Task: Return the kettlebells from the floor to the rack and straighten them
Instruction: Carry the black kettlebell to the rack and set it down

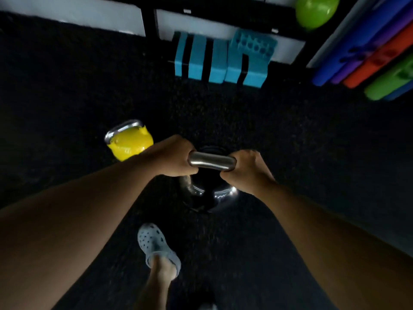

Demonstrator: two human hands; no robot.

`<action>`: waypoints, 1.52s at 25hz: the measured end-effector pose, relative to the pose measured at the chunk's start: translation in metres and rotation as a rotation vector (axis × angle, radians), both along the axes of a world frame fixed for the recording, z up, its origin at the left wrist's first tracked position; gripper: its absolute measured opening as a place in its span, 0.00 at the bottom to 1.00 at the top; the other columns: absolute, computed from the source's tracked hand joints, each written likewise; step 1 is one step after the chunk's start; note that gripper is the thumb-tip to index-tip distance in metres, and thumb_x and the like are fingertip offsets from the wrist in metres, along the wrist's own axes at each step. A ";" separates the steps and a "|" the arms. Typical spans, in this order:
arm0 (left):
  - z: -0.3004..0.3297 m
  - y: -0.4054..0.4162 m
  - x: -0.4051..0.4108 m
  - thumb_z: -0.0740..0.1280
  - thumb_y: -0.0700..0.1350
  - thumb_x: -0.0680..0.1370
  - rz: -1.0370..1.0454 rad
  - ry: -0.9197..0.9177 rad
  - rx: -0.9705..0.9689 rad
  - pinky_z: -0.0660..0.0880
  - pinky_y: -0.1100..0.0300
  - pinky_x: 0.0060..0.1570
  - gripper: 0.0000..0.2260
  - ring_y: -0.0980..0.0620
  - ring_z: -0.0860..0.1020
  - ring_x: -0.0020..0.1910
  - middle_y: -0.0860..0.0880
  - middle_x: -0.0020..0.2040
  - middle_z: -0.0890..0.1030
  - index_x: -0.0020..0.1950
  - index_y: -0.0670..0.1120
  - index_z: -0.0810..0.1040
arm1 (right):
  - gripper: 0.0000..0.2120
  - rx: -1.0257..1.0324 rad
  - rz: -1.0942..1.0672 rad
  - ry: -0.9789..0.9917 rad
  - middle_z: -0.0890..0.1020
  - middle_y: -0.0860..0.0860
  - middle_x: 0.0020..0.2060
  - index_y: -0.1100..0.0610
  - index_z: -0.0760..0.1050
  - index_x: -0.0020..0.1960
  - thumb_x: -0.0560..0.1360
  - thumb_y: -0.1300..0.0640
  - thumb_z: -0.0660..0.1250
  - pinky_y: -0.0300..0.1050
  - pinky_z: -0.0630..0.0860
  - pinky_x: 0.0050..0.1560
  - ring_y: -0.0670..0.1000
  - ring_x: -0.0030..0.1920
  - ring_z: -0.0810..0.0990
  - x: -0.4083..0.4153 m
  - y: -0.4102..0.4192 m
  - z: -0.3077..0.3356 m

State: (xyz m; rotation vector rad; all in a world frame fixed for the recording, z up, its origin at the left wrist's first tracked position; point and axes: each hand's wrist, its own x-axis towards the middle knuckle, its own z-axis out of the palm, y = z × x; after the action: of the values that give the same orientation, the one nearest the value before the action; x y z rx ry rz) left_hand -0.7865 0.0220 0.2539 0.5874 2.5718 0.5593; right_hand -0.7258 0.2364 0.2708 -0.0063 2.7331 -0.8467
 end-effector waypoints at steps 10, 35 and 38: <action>0.059 -0.004 -0.306 0.69 0.55 0.68 0.014 0.199 -0.004 0.64 0.67 0.24 0.08 0.55 0.74 0.28 0.57 0.26 0.72 0.32 0.54 0.75 | 0.03 0.098 0.073 0.162 0.78 0.46 0.27 0.48 0.73 0.33 0.65 0.51 0.65 0.38 0.69 0.28 0.48 0.29 0.78 -0.324 -0.001 0.047; 0.063 -0.009 -0.868 0.69 0.49 0.74 0.123 0.482 -0.035 0.82 0.54 0.42 0.14 0.47 0.84 0.42 0.48 0.45 0.85 0.60 0.52 0.79 | 0.13 0.001 0.098 0.467 0.85 0.50 0.40 0.52 0.80 0.56 0.73 0.57 0.68 0.41 0.80 0.38 0.49 0.39 0.84 -0.903 -0.017 0.038; 0.047 -0.015 -0.904 0.70 0.47 0.75 0.116 0.440 -0.018 0.81 0.54 0.40 0.09 0.48 0.82 0.39 0.49 0.42 0.83 0.54 0.48 0.80 | 0.11 -0.028 0.067 0.432 0.84 0.48 0.38 0.53 0.80 0.55 0.72 0.60 0.71 0.35 0.76 0.34 0.45 0.34 0.81 -0.937 -0.025 0.018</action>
State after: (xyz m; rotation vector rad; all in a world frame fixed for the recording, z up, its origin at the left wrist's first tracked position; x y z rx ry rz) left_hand -1.6903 0.0071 0.3012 0.6134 3.0382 0.4867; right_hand -1.6628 0.2110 0.2890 -0.3200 3.0940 -0.9595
